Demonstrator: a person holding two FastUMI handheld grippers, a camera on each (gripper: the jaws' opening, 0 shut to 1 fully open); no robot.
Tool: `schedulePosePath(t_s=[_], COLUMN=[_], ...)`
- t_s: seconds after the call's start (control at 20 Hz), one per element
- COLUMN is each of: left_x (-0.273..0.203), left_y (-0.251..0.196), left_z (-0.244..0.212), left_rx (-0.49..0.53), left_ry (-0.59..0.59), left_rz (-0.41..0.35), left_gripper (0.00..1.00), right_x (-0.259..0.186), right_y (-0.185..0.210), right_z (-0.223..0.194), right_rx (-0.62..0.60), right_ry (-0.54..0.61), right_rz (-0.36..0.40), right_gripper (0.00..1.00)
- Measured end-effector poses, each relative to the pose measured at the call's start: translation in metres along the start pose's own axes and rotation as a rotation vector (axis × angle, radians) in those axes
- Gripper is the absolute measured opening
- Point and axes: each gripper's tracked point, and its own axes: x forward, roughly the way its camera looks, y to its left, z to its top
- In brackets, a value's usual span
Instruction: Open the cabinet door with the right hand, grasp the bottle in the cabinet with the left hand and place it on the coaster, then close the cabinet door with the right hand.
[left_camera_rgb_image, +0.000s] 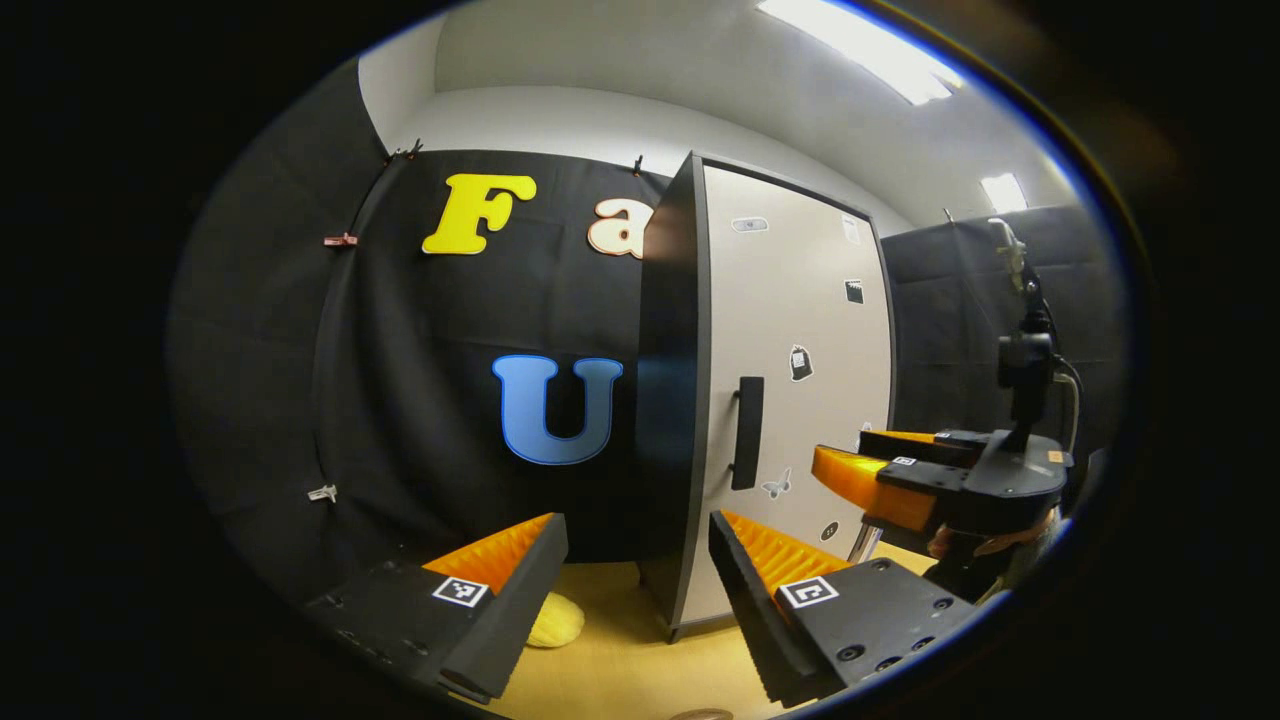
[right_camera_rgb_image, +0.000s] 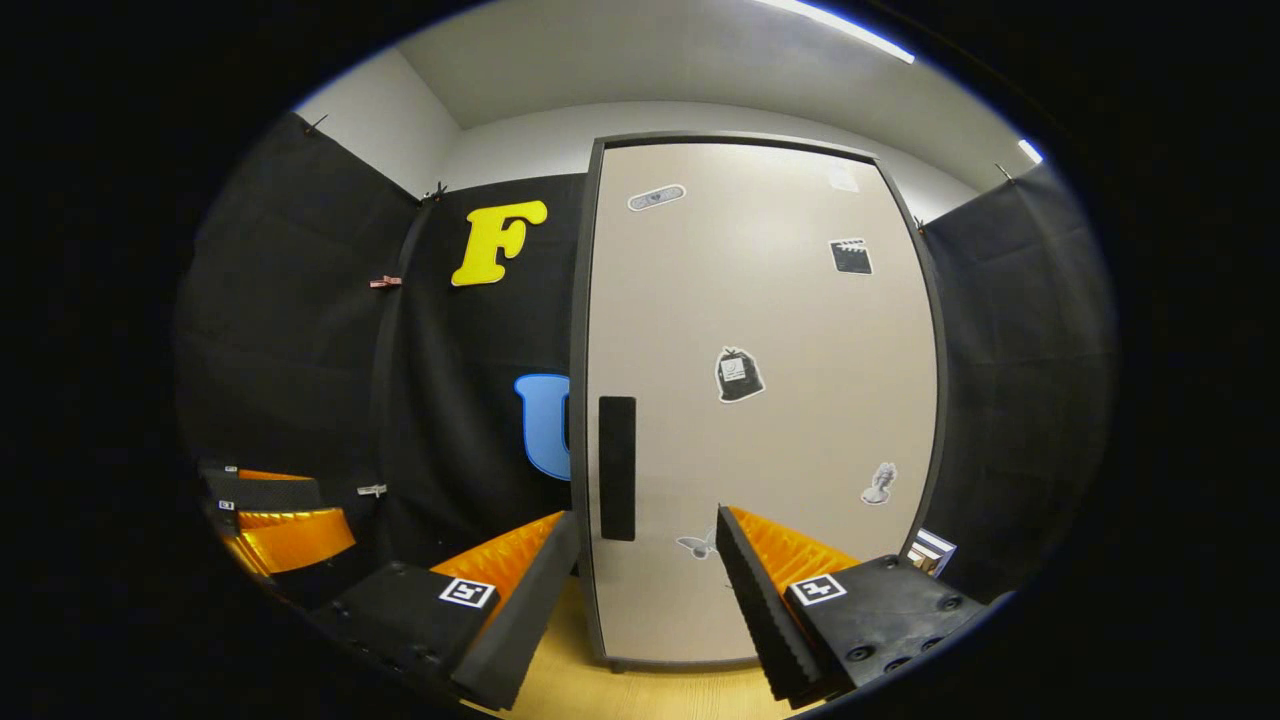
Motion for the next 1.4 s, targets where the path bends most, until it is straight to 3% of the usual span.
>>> schedulePosePath(t_s=[0.3, 0.95, 1.05, 1.2, 1.25, 1.3, 1.35, 1.4], left_x=[0.004, 0.019, 0.019, 0.022, 0.022, 0.022, 0.022, 0.022], left_y=[0.026, 0.065, 0.071, 0.079, 0.082, 0.082, 0.083, 0.083], left_z=[-0.002, -0.023, -0.025, -0.027, -0.026, -0.028, -0.029, -0.029], left_rx=[-0.011, -0.037, -0.045, -0.053, -0.054, -0.055, -0.056, -0.058], left_ry=[0.000, 0.043, 0.046, 0.044, 0.045, 0.046, 0.047, 0.047], left_rz=[-0.012, -0.011, -0.006, 0.003, 0.005, 0.004, 0.004, 0.003], left_gripper=[0.90, 0.90, 0.90, 0.90, 0.90, 0.90, 0.90, 0.90], right_x=[0.047, 0.112, 0.117, 0.122, 0.122, 0.119, 0.121, 0.122], right_y=[0.022, 0.007, 0.003, 0.006, 0.005, 0.012, 0.010, 0.011], right_z=[-0.011, -0.030, -0.030, -0.031, -0.030, -0.028, -0.028, -0.030], right_rx=[-0.014, 0.045, 0.050, 0.064, 0.046, 0.025, 0.001, -0.024], right_ry=[0.008, 0.022, 0.024, 0.033, 0.031, 0.033, 0.022, 0.019], right_rz=[-0.023, -0.148, -0.169, -0.175, -0.184, -0.164, -0.186, -0.196], right_gripper=[0.91, 0.86, 0.75, 0.69, 0.57, 0.54, 0.41, 0.37])
